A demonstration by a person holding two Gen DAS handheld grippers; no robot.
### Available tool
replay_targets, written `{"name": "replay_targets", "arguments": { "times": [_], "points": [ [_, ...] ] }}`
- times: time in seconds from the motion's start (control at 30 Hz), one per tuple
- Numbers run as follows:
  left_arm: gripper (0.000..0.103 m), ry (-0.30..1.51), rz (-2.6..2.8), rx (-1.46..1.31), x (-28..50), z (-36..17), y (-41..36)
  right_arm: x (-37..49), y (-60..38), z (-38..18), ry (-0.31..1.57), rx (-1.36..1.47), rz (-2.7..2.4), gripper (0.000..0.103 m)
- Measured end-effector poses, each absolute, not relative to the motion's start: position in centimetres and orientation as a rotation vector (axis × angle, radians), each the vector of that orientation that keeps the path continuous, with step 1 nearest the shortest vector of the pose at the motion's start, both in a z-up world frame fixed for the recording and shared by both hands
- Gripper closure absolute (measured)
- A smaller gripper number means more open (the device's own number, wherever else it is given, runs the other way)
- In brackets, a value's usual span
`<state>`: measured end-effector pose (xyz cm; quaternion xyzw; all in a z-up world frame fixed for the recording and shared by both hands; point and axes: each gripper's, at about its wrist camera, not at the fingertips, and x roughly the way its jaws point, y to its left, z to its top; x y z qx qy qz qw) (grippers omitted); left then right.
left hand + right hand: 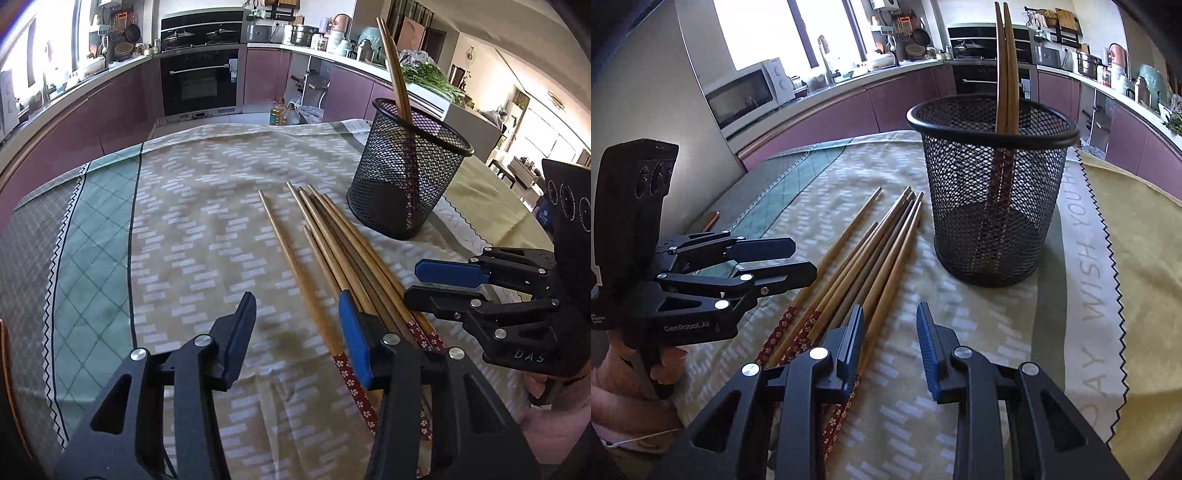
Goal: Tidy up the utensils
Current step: 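Open the right gripper and withdraw it toward the chopstick pile, then grasp another chopstick from the pile with the right gripper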
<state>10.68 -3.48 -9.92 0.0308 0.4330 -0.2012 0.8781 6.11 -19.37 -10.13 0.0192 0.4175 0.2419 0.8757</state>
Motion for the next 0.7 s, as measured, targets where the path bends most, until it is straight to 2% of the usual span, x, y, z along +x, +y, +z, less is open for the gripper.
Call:
{"name": "replay_targets", "arguments": {
  "times": [0.3,0.5,0.6,0.63,0.7],
  "points": [
    [0.065,0.922,-0.417,0.099,11.1,-10.4,-3.7,6.3,-19.1,-10.3,0.875,-0.011,0.480,0.076],
    [0.066,0.930,-0.416,0.116,11.9,-10.4,-4.3,7.1,-18.0,-10.5,0.878,-0.051,0.446,0.081],
    [0.066,0.933,-0.413,0.114,12.4,-10.4,-4.6,7.6,-17.9,-10.6,0.879,-0.041,0.441,0.086],
    [0.068,0.932,-0.408,0.116,12.6,-10.4,-4.7,7.7,-18.0,-10.6,0.880,-0.032,0.438,0.091],
    [0.075,0.928,-0.399,0.121,12.7,-10.4,-4.9,7.9,-18.4,-10.6,0.885,-0.005,0.442,0.094]
  ]
}}
